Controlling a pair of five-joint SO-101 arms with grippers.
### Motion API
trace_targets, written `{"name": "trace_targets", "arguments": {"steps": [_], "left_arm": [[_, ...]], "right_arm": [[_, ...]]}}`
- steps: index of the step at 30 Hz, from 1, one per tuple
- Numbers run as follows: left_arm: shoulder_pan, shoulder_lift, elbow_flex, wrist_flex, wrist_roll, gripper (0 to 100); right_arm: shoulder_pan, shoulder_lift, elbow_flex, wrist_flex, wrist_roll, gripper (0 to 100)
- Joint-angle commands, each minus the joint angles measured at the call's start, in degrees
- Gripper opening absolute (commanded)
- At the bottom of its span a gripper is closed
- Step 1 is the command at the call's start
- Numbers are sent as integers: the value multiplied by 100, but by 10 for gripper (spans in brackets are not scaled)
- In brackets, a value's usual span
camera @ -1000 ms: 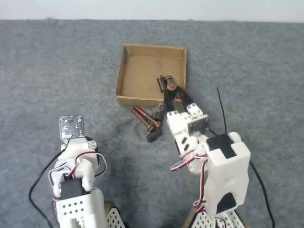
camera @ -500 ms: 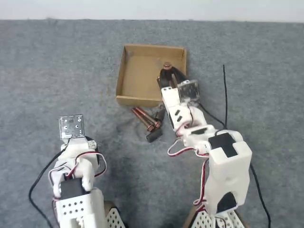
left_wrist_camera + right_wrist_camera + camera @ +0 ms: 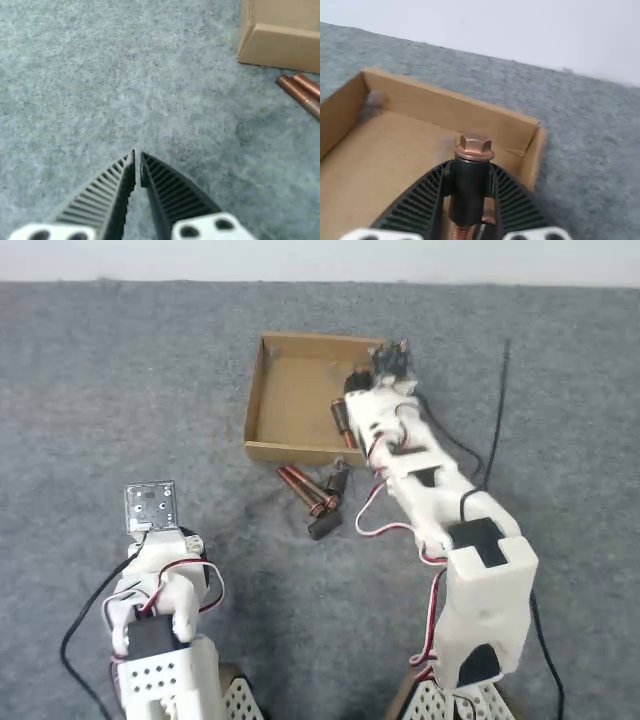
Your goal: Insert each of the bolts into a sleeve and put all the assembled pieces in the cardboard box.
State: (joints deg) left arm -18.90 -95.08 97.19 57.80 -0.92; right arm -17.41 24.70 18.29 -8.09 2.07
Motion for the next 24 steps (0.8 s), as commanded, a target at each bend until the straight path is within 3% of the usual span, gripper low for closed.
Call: {"name": "trace_targets", "arguments": {"steps": [1,5,8,24], "left_arm": [[-26,79,-31,-176,-404,12],[-26,79,-31,-176,-554,12],[-26,79,-31,-167,-563,12],[-26,79,-31,-167,-563,12]], "right_arm": [[338,-330,-1257,1771,9,6],[382,-259,-2286,3846,9,6],[330,-145,-2646,4673,0,6],[268,725,-2699,4822,0,6]]}}
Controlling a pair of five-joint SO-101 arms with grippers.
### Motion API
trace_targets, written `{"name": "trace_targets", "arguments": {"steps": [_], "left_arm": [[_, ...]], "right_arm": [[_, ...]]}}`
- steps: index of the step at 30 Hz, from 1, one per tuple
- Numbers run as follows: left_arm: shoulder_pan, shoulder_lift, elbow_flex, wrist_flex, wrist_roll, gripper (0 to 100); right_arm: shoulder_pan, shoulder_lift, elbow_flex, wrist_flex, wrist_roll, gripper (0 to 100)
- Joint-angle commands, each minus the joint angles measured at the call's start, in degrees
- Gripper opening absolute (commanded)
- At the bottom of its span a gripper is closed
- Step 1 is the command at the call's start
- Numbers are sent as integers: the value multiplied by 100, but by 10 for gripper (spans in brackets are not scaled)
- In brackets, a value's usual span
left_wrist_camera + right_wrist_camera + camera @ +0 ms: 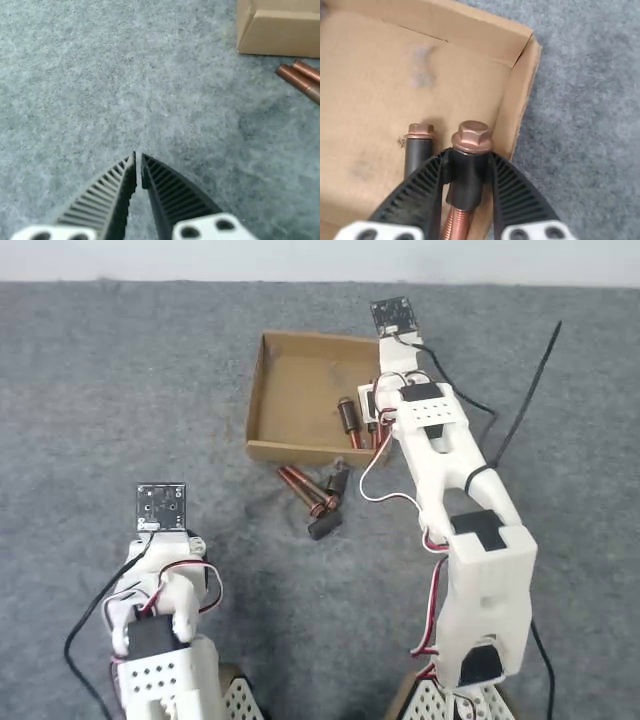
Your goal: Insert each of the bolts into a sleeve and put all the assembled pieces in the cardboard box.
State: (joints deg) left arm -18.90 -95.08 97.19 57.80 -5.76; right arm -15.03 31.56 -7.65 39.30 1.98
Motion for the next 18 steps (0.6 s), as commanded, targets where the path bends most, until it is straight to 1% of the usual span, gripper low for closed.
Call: {"name": "trace_targets", "arguments": {"steps": [1,4,6,10,12,14,18], "left_arm": [[-26,79,-31,-167,-79,12],[-26,79,-31,-167,-79,12],[-26,79,-31,-167,-79,12],[-26,79,-31,-167,-79,12],[-26,79,-31,-167,-79,12],[-26,79,-31,-167,-79,12],[-26,79,-31,-167,-79,12]], "right_arm": [[31,48,-105,84,9,6],[4,57,-105,163,18,7],[-40,13,-132,426,70,20],[-242,-145,-141,936,440,163],[-303,-268,-141,1086,440,205],[-365,-382,-141,1121,413,195],[-382,-576,-132,1077,413,136]]}}
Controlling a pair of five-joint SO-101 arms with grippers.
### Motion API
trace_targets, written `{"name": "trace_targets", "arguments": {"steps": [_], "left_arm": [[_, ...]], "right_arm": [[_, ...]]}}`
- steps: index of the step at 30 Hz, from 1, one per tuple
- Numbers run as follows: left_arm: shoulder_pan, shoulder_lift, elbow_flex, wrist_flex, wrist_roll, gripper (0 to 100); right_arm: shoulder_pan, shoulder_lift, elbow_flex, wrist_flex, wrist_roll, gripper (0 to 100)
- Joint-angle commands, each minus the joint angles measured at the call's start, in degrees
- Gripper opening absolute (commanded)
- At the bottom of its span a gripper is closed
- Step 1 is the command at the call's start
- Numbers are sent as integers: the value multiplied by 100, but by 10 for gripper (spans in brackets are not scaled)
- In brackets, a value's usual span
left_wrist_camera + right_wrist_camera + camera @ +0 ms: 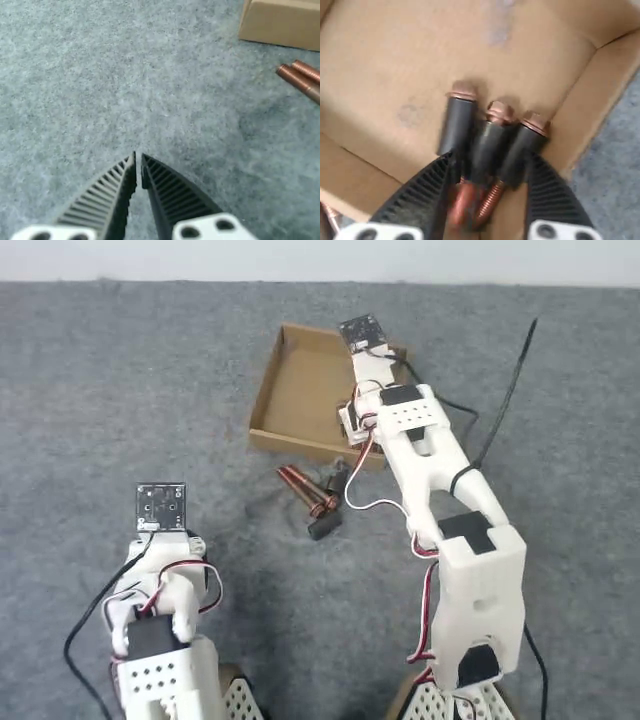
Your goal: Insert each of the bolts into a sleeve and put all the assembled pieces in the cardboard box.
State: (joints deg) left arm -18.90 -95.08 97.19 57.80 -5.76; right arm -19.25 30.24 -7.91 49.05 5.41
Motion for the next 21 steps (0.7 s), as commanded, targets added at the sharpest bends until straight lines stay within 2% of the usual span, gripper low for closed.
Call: {"name": "trace_targets", "arguments": {"steps": [1,8,11,21], "left_arm": [[-26,79,-31,-167,-79,12],[-26,88,-31,-167,-79,12],[-26,88,-31,-167,-79,12],[-26,88,-31,-167,-79,12]], "right_arm": [[40,-523,-114,101,70,121],[75,-1376,-70,251,97,42],[75,-1815,-70,716,105,6],[66,-2976,-70,2563,53,7]]}}
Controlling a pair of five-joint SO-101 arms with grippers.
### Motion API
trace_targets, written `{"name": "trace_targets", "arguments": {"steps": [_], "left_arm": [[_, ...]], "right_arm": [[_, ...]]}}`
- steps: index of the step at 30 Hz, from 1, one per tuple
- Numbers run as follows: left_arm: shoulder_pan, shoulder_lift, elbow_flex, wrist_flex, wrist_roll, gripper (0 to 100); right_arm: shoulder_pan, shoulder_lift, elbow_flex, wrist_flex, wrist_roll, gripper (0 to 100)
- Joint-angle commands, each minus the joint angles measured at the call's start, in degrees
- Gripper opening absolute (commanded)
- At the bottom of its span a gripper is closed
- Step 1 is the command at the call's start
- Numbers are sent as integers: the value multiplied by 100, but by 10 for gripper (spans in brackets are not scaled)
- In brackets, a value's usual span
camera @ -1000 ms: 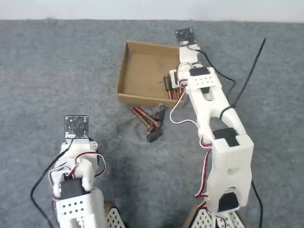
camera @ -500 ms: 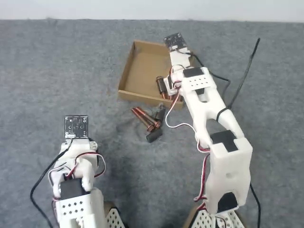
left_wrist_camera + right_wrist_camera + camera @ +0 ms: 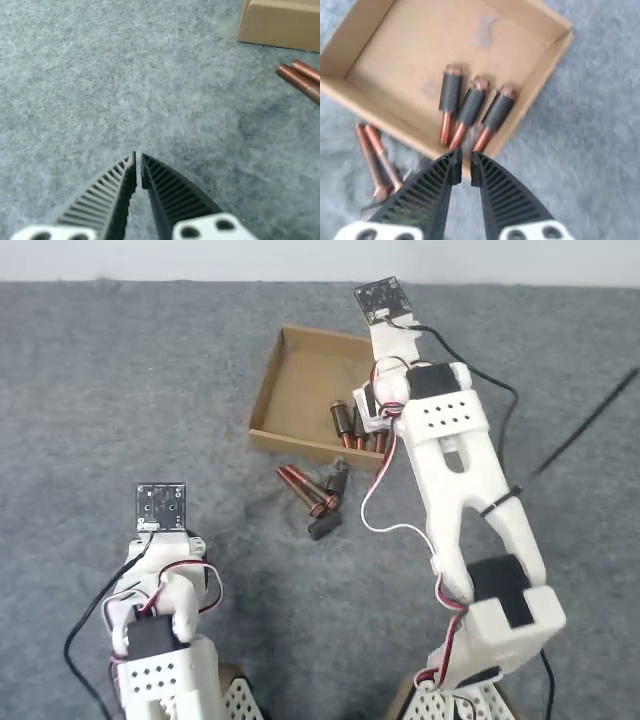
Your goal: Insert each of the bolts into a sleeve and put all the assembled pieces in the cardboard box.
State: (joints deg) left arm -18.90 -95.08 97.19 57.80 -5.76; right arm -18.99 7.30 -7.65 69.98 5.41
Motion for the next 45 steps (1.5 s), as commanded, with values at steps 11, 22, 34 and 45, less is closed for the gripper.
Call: {"name": "trace_targets", "arguments": {"steps": [11,22,34,45], "left_arm": [[-26,88,-31,-158,-79,12],[-26,88,-31,-158,-79,12],[-26,88,-31,-149,-79,12],[-26,88,-31,-149,-79,12]], "right_arm": [[13,-2149,-97,2264,-905,7],[13,-3231,1169,3108,-1081,7],[4,-5156,4193,1420,-1081,9],[-840,-5385,5503,-92,-1503,9]]}}
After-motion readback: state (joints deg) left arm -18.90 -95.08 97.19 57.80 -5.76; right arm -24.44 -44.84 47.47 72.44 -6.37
